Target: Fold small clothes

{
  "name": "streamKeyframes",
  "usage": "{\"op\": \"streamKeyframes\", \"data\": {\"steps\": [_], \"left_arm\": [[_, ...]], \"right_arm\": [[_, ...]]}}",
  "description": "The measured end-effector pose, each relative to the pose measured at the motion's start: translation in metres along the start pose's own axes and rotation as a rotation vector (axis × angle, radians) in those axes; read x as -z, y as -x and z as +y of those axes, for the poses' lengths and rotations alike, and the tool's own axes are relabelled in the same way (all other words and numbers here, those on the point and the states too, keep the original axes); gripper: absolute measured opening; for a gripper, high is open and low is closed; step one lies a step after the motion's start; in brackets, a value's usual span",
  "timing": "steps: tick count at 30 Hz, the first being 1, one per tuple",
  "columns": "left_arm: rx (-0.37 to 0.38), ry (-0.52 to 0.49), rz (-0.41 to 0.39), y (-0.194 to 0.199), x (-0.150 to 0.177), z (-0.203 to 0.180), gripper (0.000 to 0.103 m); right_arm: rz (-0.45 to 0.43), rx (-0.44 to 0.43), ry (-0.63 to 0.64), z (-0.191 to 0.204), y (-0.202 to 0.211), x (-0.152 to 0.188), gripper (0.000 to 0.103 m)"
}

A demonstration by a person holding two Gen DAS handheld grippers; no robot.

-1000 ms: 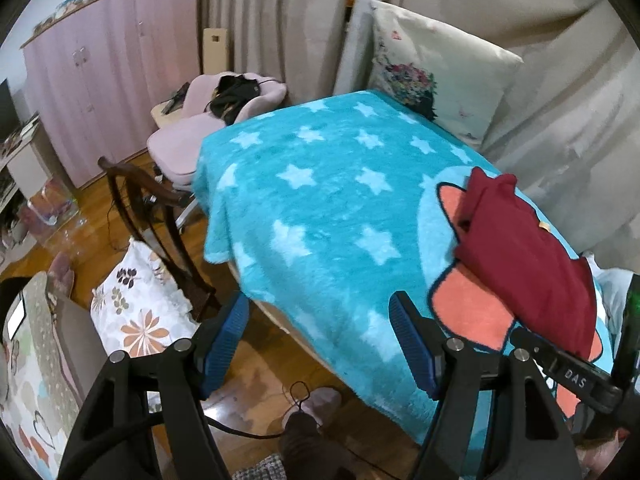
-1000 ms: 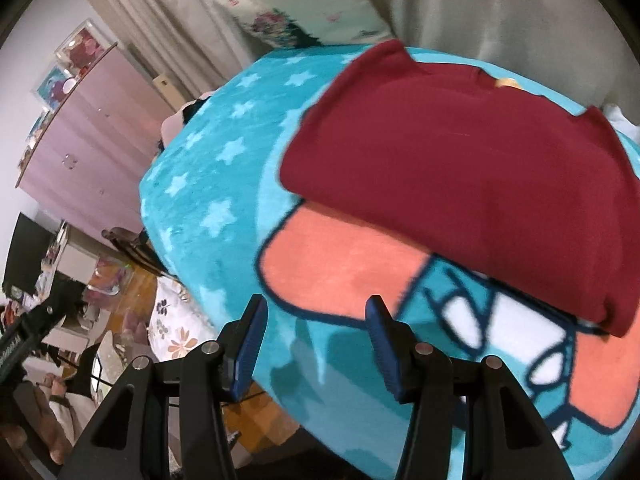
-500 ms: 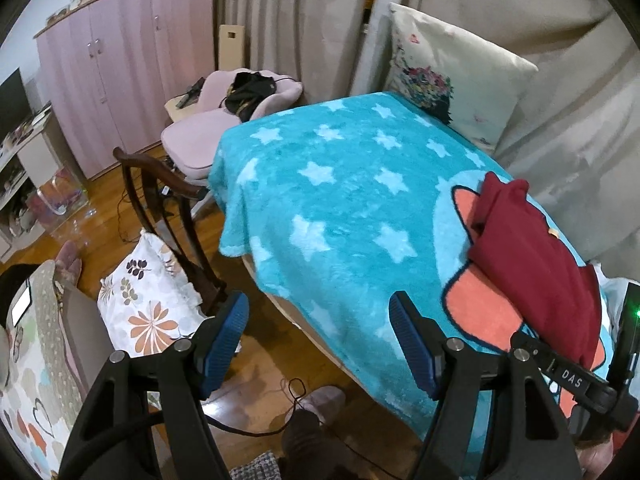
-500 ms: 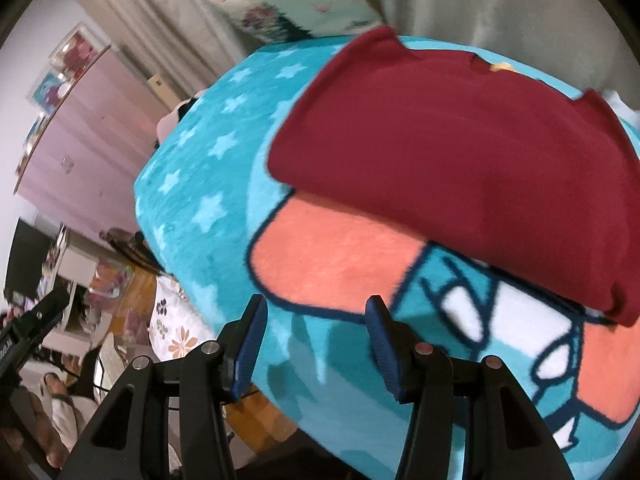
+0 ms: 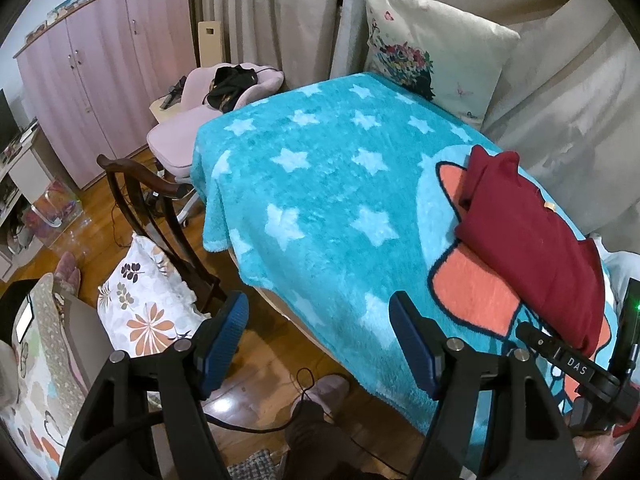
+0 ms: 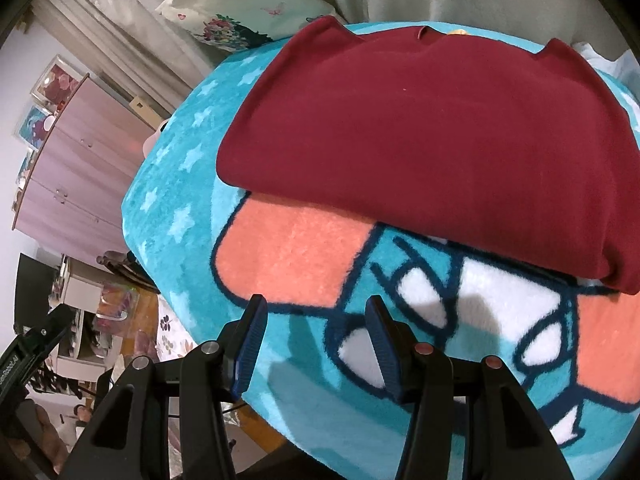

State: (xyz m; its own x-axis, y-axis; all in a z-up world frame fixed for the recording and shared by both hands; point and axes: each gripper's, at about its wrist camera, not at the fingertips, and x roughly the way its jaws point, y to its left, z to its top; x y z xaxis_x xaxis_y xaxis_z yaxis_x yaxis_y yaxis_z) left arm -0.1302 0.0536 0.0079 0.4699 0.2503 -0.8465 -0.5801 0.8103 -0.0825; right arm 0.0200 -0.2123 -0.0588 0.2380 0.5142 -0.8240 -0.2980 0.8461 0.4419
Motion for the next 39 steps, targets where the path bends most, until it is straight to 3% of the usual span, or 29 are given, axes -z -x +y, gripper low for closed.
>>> {"op": "streamKeyframes", "data": {"steps": [5,8,14,18,22,28,36,37,39], "left_arm": [[0.005,0.003,0.000,-0.003,-0.001,-0.002,0.072],[0.015,0.010,0.016,-0.008,-0.007,-0.003,0.072],[0.083,-0.002,0.051,-0.017,-0.015,-0.020,0.072],[0.178,-0.041,0.112,-0.040,-0.024,-0.051,0.072],[0.257,-0.109,0.110,-0.063,-0.038,-0.087,0.072],[0.344,-0.158,0.130,-0.116,-0.074,-0.121,0.072],[0.455,-0.130,0.214,-0.178,-0.098,-0.137,0.071],[0.492,-0.132,0.247,-0.184,-0.096,-0.140,0.066],[0.567,-0.121,0.336,-0.197,-0.092,-0.144,0.022]], "right_arm": [[-0.015,-0.028,-0.008,-0.007,0.010,-0.009,0.055],[-0.167,0.021,-0.080,-0.039,0.048,-0.025,0.063],[-0.242,0.042,-0.186,-0.083,0.078,-0.028,0.063],[-0.180,0.041,-0.196,-0.090,0.071,-0.019,0.063],[-0.132,0.027,-0.176,-0.086,0.064,-0.033,0.063],[-0.058,-0.035,-0.159,-0.053,0.034,-0.099,0.063],[0.114,-0.019,-0.066,0.017,-0.083,-0.191,0.063],[0.130,-0.004,-0.060,0.020,-0.093,-0.195,0.063],[0.156,0.066,-0.030,0.031,-0.117,-0.205,0.064]]}}
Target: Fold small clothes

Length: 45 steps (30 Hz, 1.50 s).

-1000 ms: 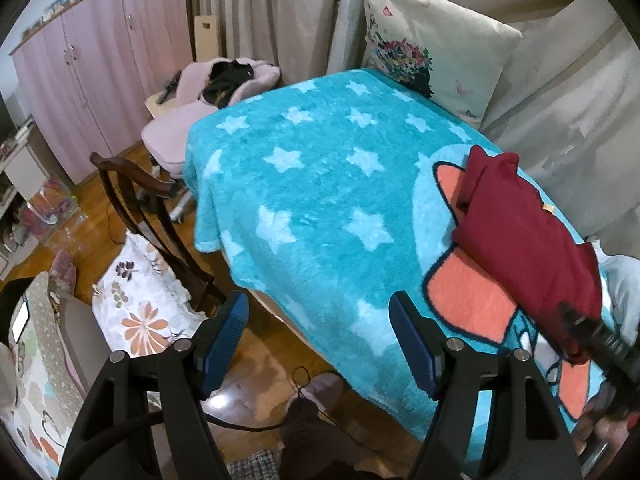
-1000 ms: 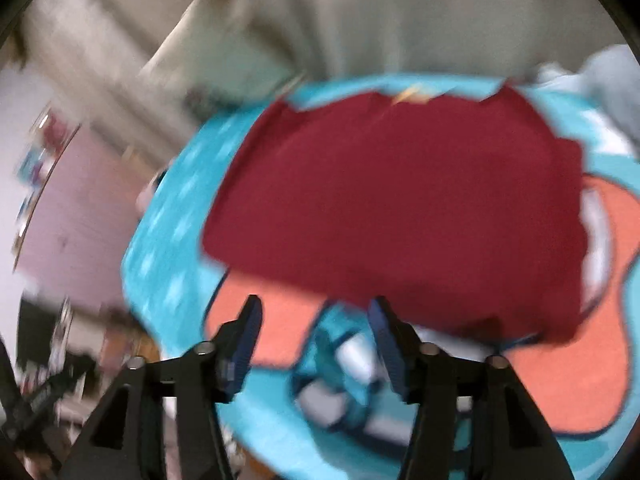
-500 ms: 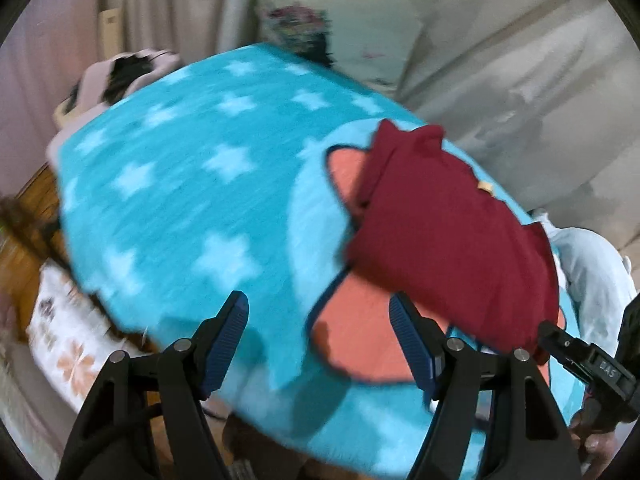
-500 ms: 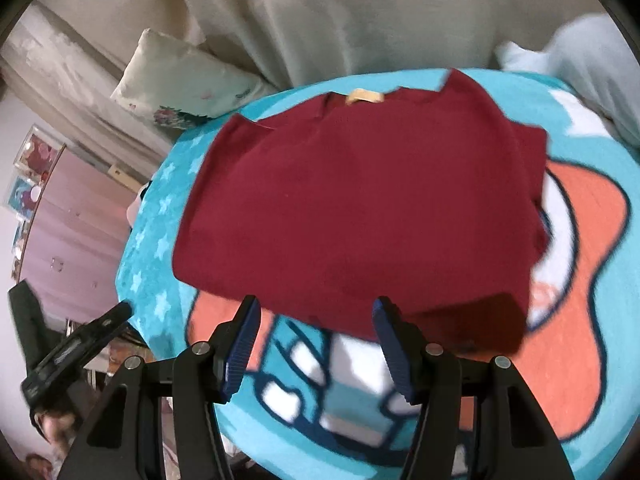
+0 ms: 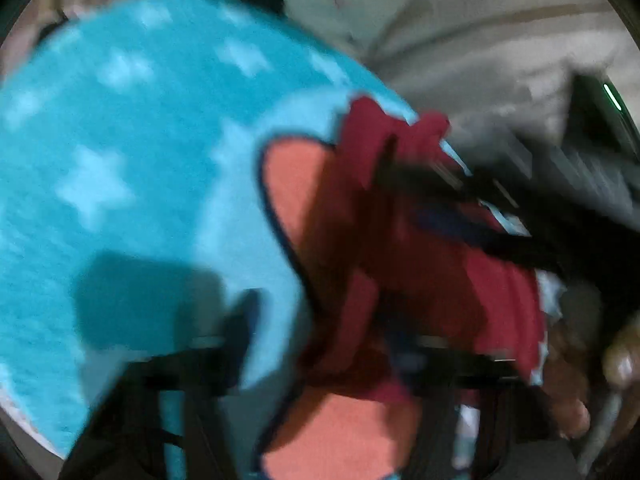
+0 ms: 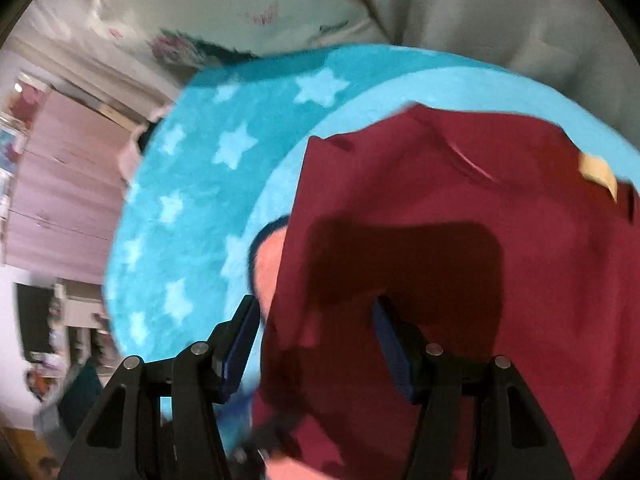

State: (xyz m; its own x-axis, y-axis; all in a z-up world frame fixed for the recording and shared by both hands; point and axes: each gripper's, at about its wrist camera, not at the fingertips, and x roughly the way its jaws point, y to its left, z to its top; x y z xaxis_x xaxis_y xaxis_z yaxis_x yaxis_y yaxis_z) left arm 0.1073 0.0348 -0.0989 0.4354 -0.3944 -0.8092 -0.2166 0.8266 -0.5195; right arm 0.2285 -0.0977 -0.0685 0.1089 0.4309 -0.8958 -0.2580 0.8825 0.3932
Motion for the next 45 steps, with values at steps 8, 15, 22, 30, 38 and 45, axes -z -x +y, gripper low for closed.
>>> {"op": "streamKeyframes", "data": {"steps": [8,15,22,30,38,45], "left_arm": [[0.077,-0.035,0.050,-0.002,0.004,-0.002,0.020],[0.070,-0.078,0.030,0.043,0.017,0.020,0.021],[0.020,-0.026,-0.068,0.078,0.017,0.026,0.027],[-0.028,-0.032,-0.130,0.094,0.037,-0.016,0.033],[-0.057,-0.093,-0.108,0.074,0.073,-0.075,0.035],[-0.066,-0.134,-0.062,0.058,0.097,-0.110,0.036]], "right_arm": [[0.052,0.302,0.181,0.044,-0.037,-0.017,0.076],[-0.038,0.518,0.324,0.060,-0.047,0.007,0.055],[-0.182,0.286,0.197,0.024,0.014,0.019,0.017],[-0.354,0.065,0.016,-0.068,0.129,0.051,0.016],[-0.377,0.028,-0.247,-0.220,0.177,0.117,0.016],[-0.389,0.004,-0.297,-0.259,0.165,0.148,0.016]]}}
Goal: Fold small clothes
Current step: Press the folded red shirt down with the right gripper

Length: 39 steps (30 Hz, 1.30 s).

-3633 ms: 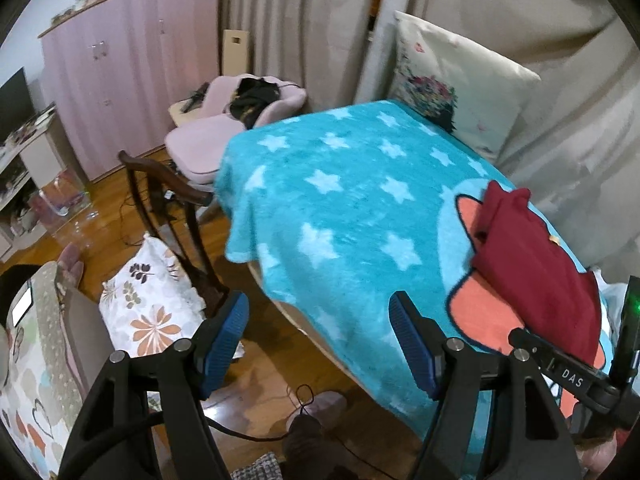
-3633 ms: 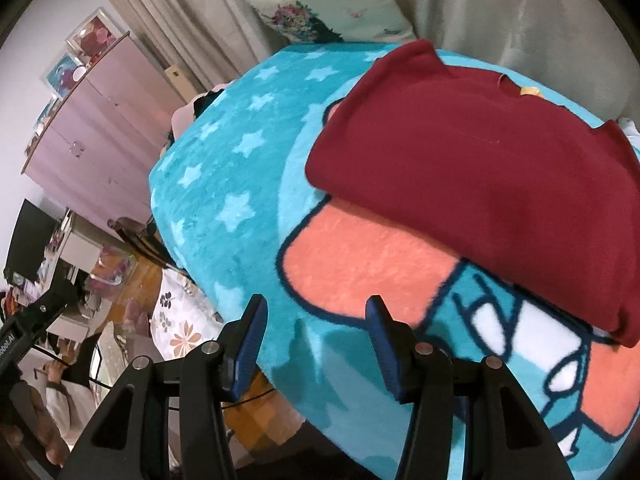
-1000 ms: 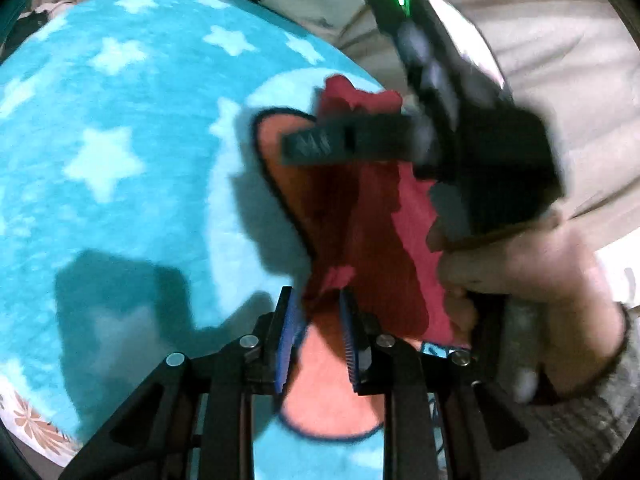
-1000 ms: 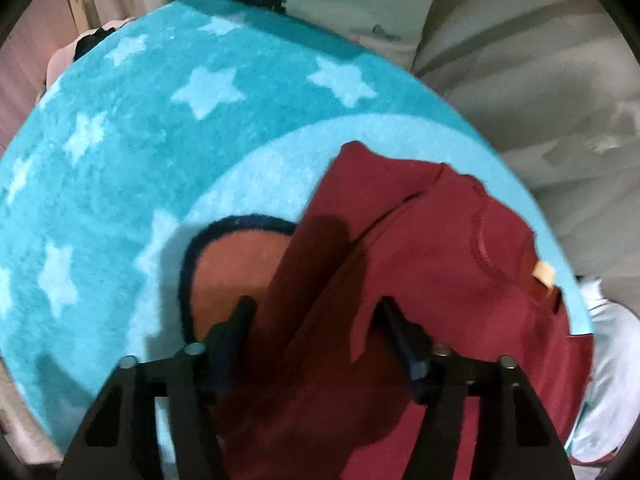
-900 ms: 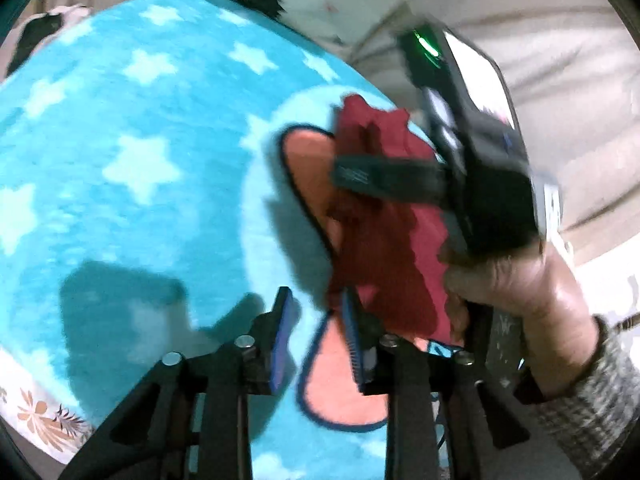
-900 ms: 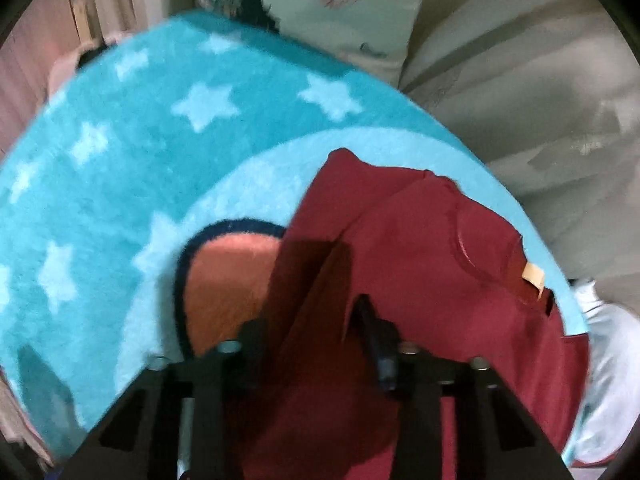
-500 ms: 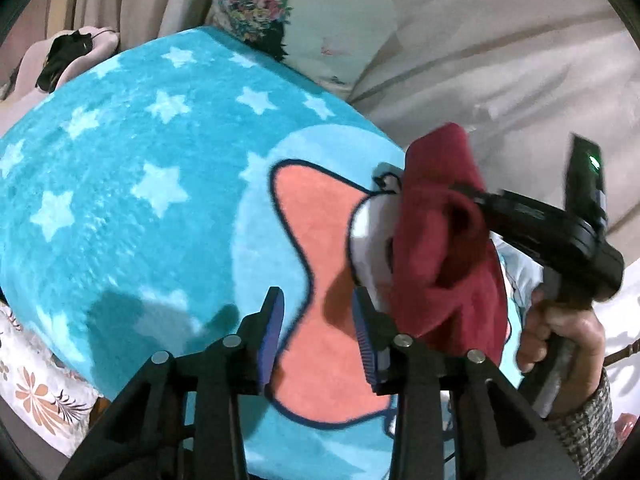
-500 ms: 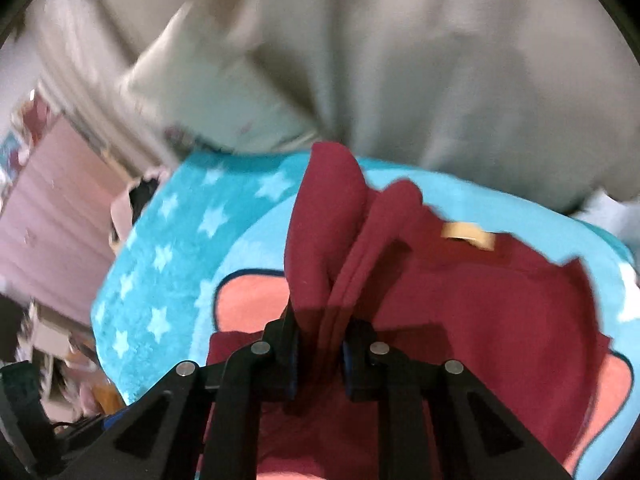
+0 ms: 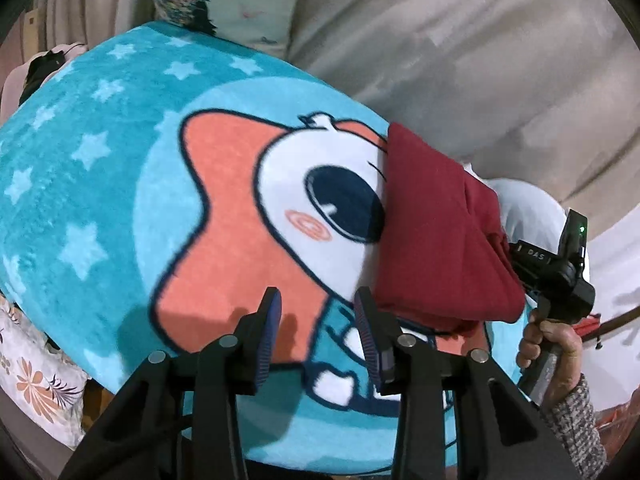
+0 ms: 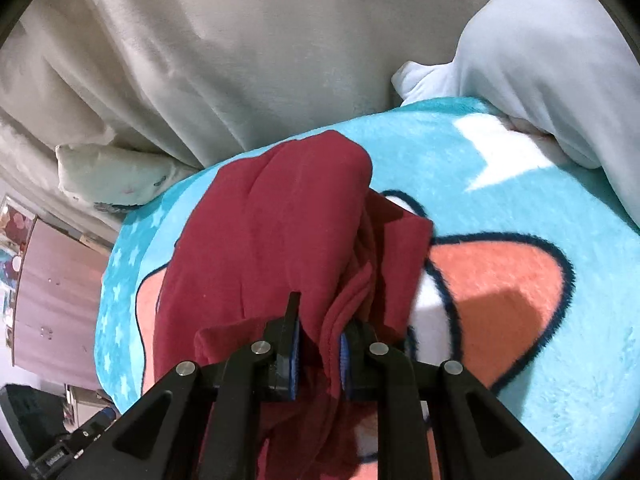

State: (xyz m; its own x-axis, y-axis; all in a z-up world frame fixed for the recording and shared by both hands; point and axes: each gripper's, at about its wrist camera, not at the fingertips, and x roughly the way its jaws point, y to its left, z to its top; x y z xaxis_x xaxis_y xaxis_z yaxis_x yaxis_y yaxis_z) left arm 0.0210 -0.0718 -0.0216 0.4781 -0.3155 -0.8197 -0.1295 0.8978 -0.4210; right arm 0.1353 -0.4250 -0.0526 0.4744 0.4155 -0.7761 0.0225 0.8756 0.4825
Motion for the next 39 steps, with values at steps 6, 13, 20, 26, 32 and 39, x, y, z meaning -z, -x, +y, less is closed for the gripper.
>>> {"op": "streamKeyframes", "data": {"steps": [6,13,20,26,32,39], "left_arm": [[-0.018,-0.026,-0.006,0.007,0.008,-0.016,0.036],[-0.053,-0.029,-0.022,0.007,0.009,-0.018,0.041],[-0.035,-0.054,0.026,-0.009,0.014,-0.028,0.041],[-0.092,-0.105,0.013,-0.006,0.018,-0.021,0.044],[-0.083,-0.102,0.042,-0.013,0.006,-0.014,0.044],[-0.095,-0.200,0.026,-0.013,0.003,-0.026,0.051]], "right_arm": [[-0.001,0.023,0.076,0.003,0.014,-0.008,0.031],[-0.134,-0.186,0.097,0.032,0.081,-0.001,0.033],[0.009,-0.245,0.094,0.042,0.019,0.030,0.022],[0.003,-0.139,-0.056,-0.019,0.000,0.046,0.000],[-0.002,-0.039,0.036,0.007,-0.003,0.042,0.000],[-0.115,0.004,-0.051,0.014,0.043,0.036,0.005]]}}
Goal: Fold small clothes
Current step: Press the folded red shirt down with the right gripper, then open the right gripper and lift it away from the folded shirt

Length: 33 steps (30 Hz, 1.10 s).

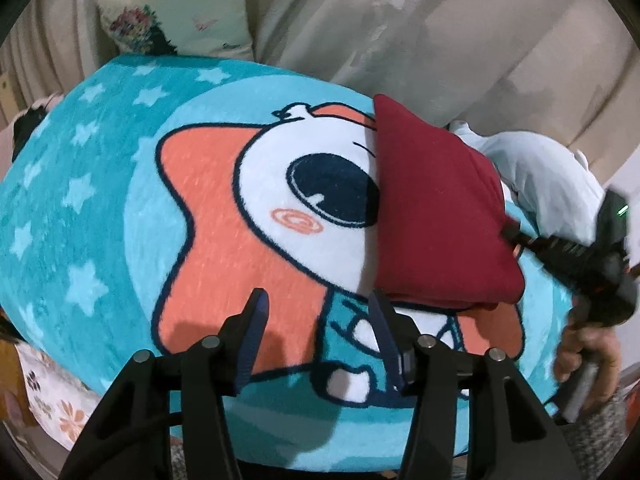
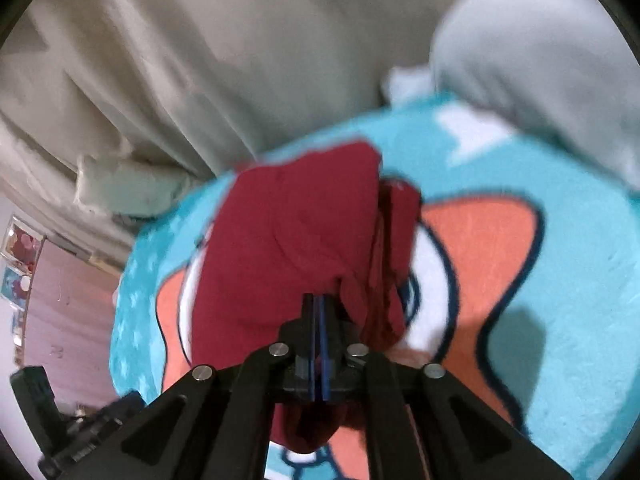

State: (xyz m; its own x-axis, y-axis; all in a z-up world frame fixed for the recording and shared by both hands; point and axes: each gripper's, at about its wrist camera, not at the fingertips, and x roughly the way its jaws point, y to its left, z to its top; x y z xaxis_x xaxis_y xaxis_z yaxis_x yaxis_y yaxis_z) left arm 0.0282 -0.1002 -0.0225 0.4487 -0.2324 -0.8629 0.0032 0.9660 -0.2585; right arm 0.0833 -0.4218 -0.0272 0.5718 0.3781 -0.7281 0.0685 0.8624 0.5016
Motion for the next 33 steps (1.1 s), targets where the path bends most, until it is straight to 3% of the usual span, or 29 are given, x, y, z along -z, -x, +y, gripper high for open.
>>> {"op": "streamKeyframes", "data": {"steps": [2,3,4,5,8,12,18,22,27,30,33], "left_arm": [[-0.008,-0.024,0.001,0.000,0.001,-0.002,0.051],[-0.009,-0.034,0.000,0.000,0.002,-0.002,0.051],[-0.013,-0.045,-0.001,0.001,0.003,-0.003,0.052],[-0.019,-0.058,-0.005,0.002,0.004,-0.003,0.053],[-0.032,-0.074,-0.023,0.006,0.006,-0.001,0.056],[-0.067,-0.086,-0.064,0.018,0.011,0.006,0.058],[-0.183,-0.084,-0.166,0.039,0.019,0.006,0.065],[-0.253,-0.106,-0.277,0.061,0.028,-0.009,0.073],[-0.270,-0.138,-0.386,0.087,0.042,-0.033,0.087],[-0.264,-0.149,-0.388,0.092,0.048,-0.045,0.088],[-0.239,-0.143,-0.338,0.088,0.053,-0.051,0.088]], "right_arm": [[-0.042,0.032,0.066,0.022,0.005,-0.008,0.015],[-0.041,0.027,0.079,0.027,0.003,-0.009,0.021],[-0.029,0.019,0.081,0.029,-0.002,-0.010,0.033],[-0.015,0.008,0.074,0.030,-0.010,-0.009,0.037],[0.056,0.055,0.016,0.010,-0.034,-0.004,0.036],[0.021,0.024,-0.073,-0.007,-0.010,0.005,0.035],[-0.049,0.091,0.004,0.019,0.028,0.024,0.040],[-0.033,0.095,0.081,0.035,0.043,0.046,0.046],[0.017,0.085,0.136,0.039,0.051,0.076,0.050],[0.048,0.079,0.152,0.039,0.051,0.091,0.050],[0.070,0.063,0.179,0.043,0.052,0.104,0.050]]}}
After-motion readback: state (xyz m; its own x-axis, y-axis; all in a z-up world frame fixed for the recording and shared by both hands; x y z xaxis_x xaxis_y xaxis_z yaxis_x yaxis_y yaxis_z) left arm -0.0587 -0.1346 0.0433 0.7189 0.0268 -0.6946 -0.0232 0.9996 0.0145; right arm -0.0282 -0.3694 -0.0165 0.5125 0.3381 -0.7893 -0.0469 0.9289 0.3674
